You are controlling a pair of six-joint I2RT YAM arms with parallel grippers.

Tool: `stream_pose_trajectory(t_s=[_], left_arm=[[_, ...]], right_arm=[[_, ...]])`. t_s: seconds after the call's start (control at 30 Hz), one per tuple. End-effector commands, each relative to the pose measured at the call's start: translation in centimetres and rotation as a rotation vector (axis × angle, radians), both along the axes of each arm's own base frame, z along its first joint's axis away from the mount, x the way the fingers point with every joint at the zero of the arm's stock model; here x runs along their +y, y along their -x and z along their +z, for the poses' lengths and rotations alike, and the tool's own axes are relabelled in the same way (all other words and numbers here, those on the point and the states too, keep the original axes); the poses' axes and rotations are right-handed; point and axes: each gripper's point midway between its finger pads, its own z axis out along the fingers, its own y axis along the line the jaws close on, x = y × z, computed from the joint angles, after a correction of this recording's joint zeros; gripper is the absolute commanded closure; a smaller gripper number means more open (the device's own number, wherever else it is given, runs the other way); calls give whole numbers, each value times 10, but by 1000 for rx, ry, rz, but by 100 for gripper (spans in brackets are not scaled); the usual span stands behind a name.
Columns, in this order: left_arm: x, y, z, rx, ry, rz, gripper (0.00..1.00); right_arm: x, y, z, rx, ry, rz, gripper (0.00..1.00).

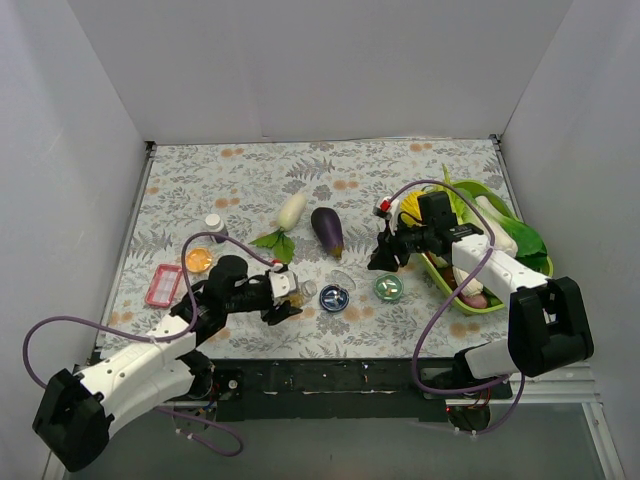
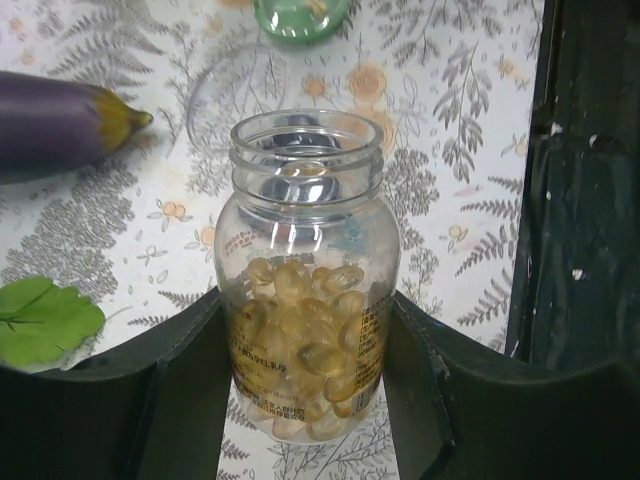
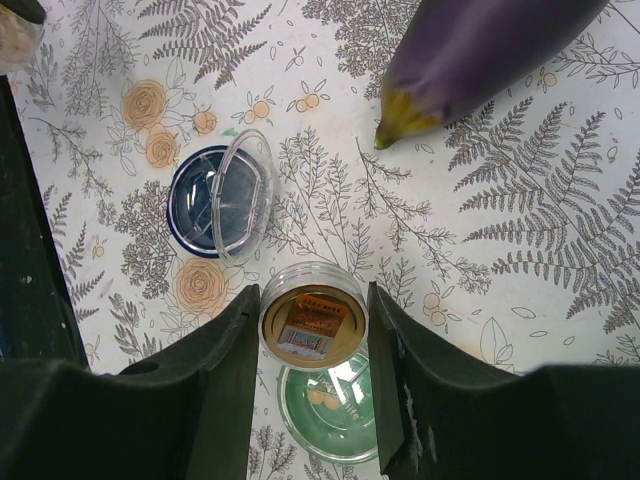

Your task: Sort the pills into containers

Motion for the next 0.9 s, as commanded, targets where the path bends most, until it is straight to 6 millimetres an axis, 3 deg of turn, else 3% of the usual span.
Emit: stream_pose_trajectory(t_s=[0.0, 0.27, 0.63, 0.87], left_arm=[[6, 3, -19, -32, -105, -69, 100], [11, 5, -48, 25, -202, -99, 100], [7, 3, -58, 125, -259, -113, 100], [0, -3, -61, 187, -293, -99, 100]], right_arm=[[3, -2, 12, -44, -44, 20, 96], [1, 0, 7, -30, -46, 23, 96], [0, 2, -12, 21, -21, 30, 95], [-5, -5, -36, 55, 45, -6, 94]])
